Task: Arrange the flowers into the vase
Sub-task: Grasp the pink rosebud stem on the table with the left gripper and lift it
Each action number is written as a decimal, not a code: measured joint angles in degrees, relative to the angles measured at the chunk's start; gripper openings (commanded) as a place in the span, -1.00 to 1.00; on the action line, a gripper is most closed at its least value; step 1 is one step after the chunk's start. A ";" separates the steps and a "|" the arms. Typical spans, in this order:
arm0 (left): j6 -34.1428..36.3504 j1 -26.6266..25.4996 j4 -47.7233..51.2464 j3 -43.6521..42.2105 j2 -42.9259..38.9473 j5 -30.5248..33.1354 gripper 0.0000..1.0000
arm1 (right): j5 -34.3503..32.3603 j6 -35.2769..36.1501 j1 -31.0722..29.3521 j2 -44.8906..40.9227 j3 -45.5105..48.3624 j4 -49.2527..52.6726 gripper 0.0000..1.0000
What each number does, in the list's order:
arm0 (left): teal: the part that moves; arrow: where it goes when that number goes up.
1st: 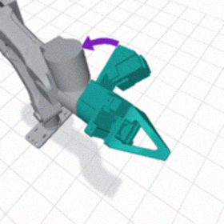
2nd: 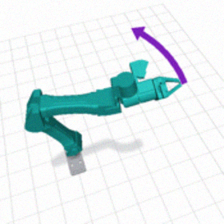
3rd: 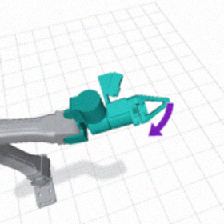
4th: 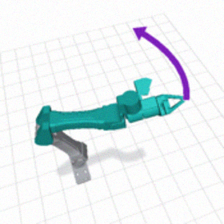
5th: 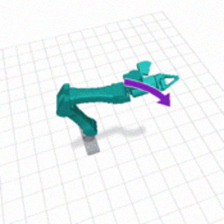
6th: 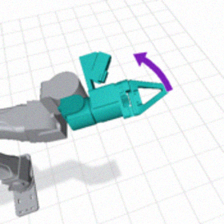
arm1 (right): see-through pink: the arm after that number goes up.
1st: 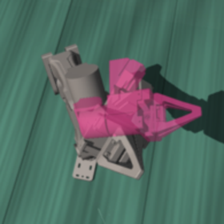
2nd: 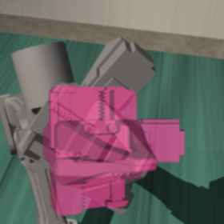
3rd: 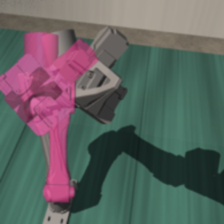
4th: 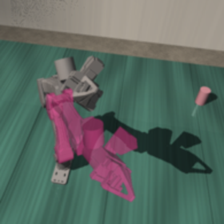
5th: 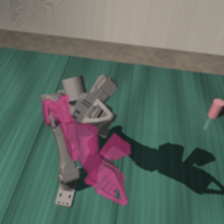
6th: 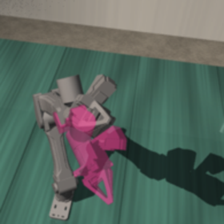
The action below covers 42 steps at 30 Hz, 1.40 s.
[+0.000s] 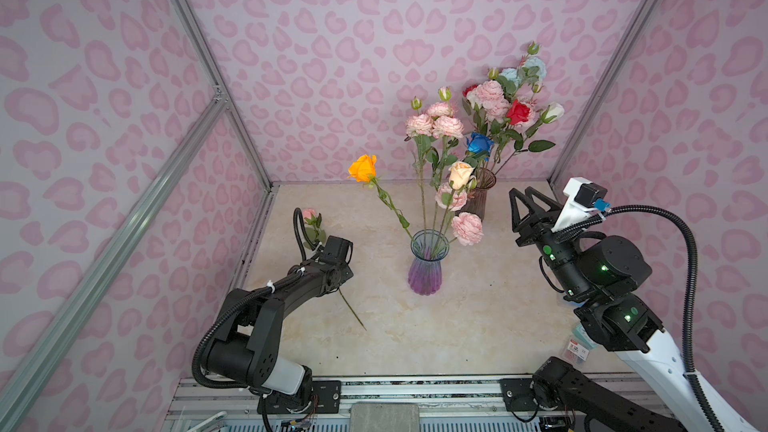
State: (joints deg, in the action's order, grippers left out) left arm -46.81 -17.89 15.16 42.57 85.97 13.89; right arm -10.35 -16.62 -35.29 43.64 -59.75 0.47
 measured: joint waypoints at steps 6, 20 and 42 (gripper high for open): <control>0.42 0.00 0.13 -0.46 -3.08 0.09 -0.35 | 0.00 -0.50 0.00 -1.05 0.48 0.02 -0.13; -0.24 0.00 -0.79 -1.81 1.88 -0.61 -0.87 | 0.00 -1.79 0.00 -1.99 2.14 0.22 -0.13; 14.14 -1.99 -7.69 -0.37 -46.69 1.75 -0.94 | 8.20 -3.10 -0.22 4.07 0.13 -0.04 -0.01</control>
State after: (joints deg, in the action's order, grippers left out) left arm -32.67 -19.88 7.46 42.19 39.29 15.64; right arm -2.15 -19.73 -35.51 47.70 -59.61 0.43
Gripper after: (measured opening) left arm 0.065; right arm 0.455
